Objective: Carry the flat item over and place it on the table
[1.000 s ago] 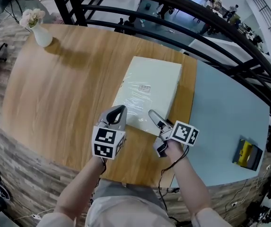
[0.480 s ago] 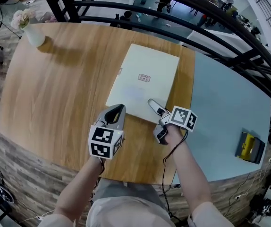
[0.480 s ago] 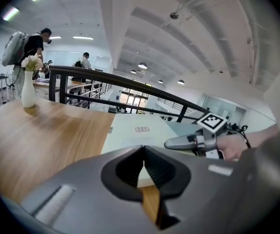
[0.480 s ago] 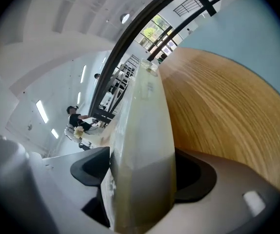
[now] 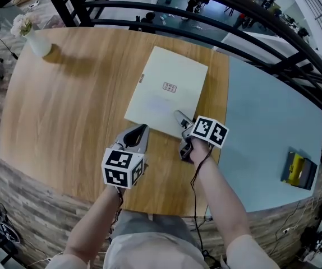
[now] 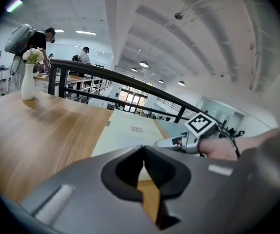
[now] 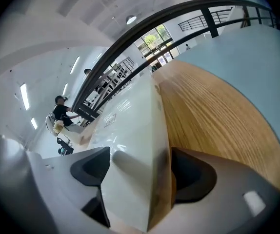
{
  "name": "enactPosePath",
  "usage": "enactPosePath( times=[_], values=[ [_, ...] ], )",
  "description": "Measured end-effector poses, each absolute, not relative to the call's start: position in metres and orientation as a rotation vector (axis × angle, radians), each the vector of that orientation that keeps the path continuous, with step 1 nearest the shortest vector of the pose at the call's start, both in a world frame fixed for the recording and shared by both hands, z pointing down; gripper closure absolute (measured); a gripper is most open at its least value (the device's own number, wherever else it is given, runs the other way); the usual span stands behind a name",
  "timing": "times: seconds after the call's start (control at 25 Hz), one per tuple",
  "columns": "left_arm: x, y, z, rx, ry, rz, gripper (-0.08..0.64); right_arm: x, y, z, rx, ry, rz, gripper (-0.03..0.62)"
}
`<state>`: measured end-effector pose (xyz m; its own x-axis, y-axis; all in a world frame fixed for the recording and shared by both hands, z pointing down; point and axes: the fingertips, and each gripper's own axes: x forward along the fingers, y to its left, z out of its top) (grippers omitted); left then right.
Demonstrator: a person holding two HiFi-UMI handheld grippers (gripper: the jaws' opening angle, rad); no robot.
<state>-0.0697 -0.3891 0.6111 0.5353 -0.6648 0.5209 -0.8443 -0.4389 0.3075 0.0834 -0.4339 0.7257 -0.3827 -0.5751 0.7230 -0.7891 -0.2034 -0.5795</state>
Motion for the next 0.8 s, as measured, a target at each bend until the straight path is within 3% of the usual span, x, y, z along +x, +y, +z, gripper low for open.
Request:
enactPosePath(
  times=[0.24, 0.6, 0.8],
  values=[
    [-0.066, -0.386, 0.590, 2.269, -1.223, 0.410, 0.557, 0.092, -0.430, 0.699, 1.672, -1.892, 1.524, 0.217],
    [-0.068, -0.381, 0.525, 2.346, -1.280, 0.337, 0.557, 0.100, -0.409, 0.586, 1.745, -2.148, 1.138, 0.445],
    [-0.070, -0.369, 0.489, 2.406, -1.317, 0.327, 0.557, 0.096, -0.394, 0.508, 1.744, -2.290, 0.837, 0.463]
  ],
)
